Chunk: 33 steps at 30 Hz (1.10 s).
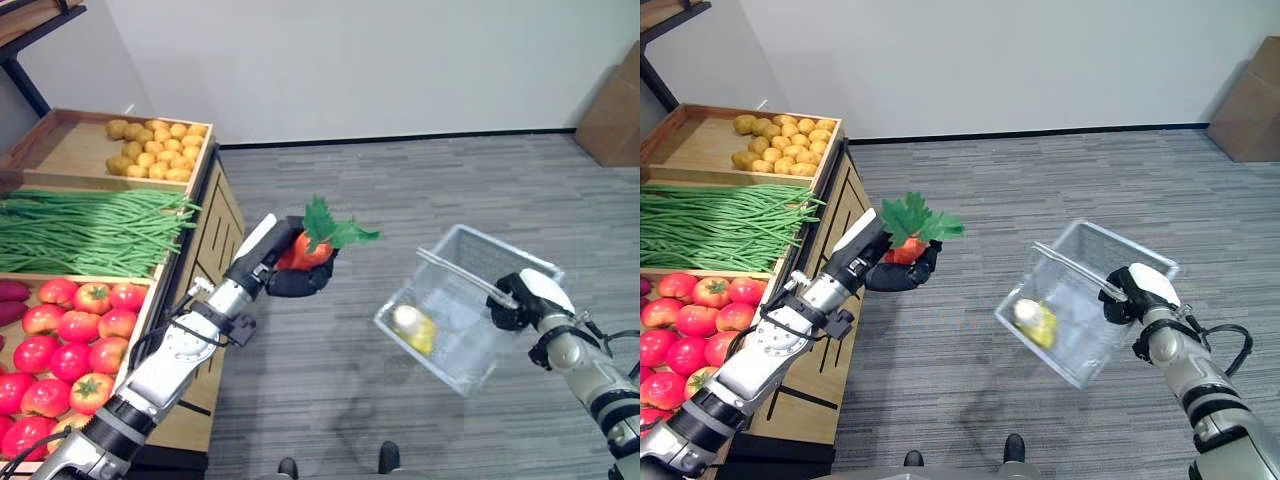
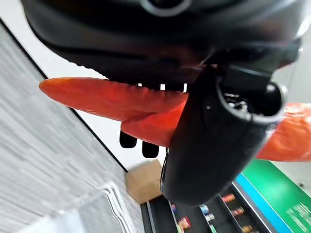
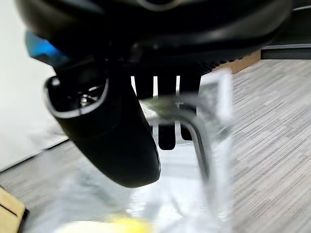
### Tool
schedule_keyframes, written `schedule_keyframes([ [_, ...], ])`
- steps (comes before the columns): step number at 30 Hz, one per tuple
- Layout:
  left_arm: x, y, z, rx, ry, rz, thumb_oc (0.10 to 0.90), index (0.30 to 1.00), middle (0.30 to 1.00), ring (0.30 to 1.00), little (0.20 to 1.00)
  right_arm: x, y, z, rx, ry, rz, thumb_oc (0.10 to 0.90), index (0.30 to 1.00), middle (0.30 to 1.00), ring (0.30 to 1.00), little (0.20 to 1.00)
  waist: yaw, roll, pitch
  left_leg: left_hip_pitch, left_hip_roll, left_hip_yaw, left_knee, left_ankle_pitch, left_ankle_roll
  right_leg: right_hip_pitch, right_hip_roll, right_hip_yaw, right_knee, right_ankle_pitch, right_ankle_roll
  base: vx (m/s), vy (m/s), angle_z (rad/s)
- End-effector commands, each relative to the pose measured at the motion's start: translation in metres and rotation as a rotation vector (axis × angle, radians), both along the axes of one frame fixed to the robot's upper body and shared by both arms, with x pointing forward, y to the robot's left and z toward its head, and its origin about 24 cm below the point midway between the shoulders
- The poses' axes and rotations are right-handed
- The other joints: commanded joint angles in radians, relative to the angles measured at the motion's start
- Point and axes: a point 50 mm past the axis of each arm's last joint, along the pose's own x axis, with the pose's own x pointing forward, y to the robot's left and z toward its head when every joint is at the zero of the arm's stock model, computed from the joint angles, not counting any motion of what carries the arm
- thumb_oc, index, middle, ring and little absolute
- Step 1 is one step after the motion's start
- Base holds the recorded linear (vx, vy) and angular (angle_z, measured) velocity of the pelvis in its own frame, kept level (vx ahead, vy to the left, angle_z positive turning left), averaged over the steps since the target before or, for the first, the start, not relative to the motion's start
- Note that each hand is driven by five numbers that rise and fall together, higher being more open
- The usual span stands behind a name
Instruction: Get the vegetables into the basket
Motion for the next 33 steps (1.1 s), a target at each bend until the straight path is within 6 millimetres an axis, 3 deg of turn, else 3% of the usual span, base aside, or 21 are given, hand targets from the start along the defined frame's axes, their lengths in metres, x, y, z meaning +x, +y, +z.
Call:
schedule_keyframes([
  [1,-0.001,-0.017,0.043,-0.031,-0.216,-0.121,0.400,0.300,0.300,0.300,0.300,0.037,-0.005,0.060,-0.060,-0.228,0.016,0.400,0.300,0.300,0.300,0.300,0.003,-0.064,-0.048,-0.023,0.044,-0.006,0.000,0.012,-0.053,0.073,-0.067,0.016,0.003,-0.061,0.097,0.01,0.004,-0.05],
  [2,-0.001,-0.018,0.044,-0.031,-0.220,-0.127,0.400,0.300,0.300,0.300,0.300,0.040,-0.001,0.061,-0.052,-0.233,0.026,0.400,0.300,0.300,0.300,0.300,0.003,-0.064,-0.047,-0.022,0.045,-0.004,0.000,0.011,-0.053,0.072,-0.067,0.018,0.003,-0.060,0.097,0.01,0.007,-0.05],
  [6,0.002,-0.037,0.050,-0.009,-0.265,-0.191,0.400,0.300,0.300,0.300,0.300,0.066,0.048,0.084,0.066,-0.380,0.188,0.400,0.300,0.300,0.300,0.300,0.002,-0.059,-0.043,-0.018,0.047,-0.002,0.000,0.009,-0.052,0.074,-0.064,0.021,0.001,-0.063,0.095,0.01,0.002,-0.07],
  [10,0.001,-0.051,0.052,0.011,-0.292,-0.240,0.400,0.300,0.300,0.300,0.300,0.079,0.089,0.095,0.121,-0.432,0.330,0.400,0.300,0.300,0.300,0.300,0.004,-0.058,-0.044,-0.016,0.049,-0.003,0.000,0.007,-0.051,0.074,-0.060,0.021,0.000,-0.066,0.094,0.00,0.000,0.00],
  [11,0.001,-0.051,0.052,0.011,-0.293,-0.240,0.400,0.300,0.300,0.300,0.300,0.079,0.089,0.095,0.121,-0.432,0.329,0.400,0.300,0.300,0.300,0.300,0.005,-0.058,-0.043,-0.016,0.049,-0.003,0.000,0.007,-0.051,0.074,-0.060,0.021,0.000,-0.066,0.094,0.00,0.000,0.00],
  [14,-0.004,-0.066,0.053,0.080,-0.337,-0.313,0.400,0.300,0.300,0.300,0.300,0.084,0.115,0.101,0.175,-0.445,0.419,0.400,0.300,0.300,0.300,0.300,0.007,-0.061,-0.047,-0.015,0.050,-0.004,0.000,0.005,-0.050,0.077,-0.059,0.020,0.000,-0.068,0.094,0.00,0.000,0.00],
  [20,-0.009,-0.073,0.052,0.227,-0.439,-0.363,0.400,0.300,0.300,0.300,0.300,0.082,0.123,0.105,0.211,-0.455,0.464,0.400,0.300,0.300,0.300,0.300,0.002,-0.063,-0.052,-0.011,0.048,-0.001,0.000,0.001,-0.050,0.078,-0.061,0.019,0.000,-0.069,0.097,0.00,0.000,0.00],
  [22,-0.008,-0.077,0.052,0.413,-0.595,-0.369,0.400,0.300,0.300,0.300,0.300,0.086,0.129,0.108,0.224,-0.492,0.467,0.400,0.300,0.300,0.300,0.300,0.003,-0.059,-0.055,-0.011,0.047,-0.002,0.000,-0.001,-0.050,0.079,-0.063,0.017,0.000,-0.070,0.099,0.00,0.000,0.00],
  [26,-0.008,-0.083,0.052,0.553,-0.745,-0.393,0.400,0.300,0.300,0.300,0.300,0.095,0.141,0.113,0.311,-0.561,0.422,0.400,0.300,0.300,0.300,0.300,0.013,-0.058,-0.058,-0.015,0.045,-0.006,0.000,-0.003,-0.050,0.079,-0.064,0.014,0.000,-0.072,0.099,0.00,0.000,0.00],
  [33,-0.013,-0.086,0.053,0.602,-0.812,-0.427,0.400,0.300,0.300,0.300,0.300,0.103,0.159,0.126,0.390,-0.616,0.425,0.400,0.300,0.300,0.300,0.300,0.018,-0.059,-0.061,-0.016,0.044,-0.009,0.000,-0.006,-0.049,0.080,-0.063,0.010,0.000,-0.075,0.098,0.00,0.000,0.00],
])
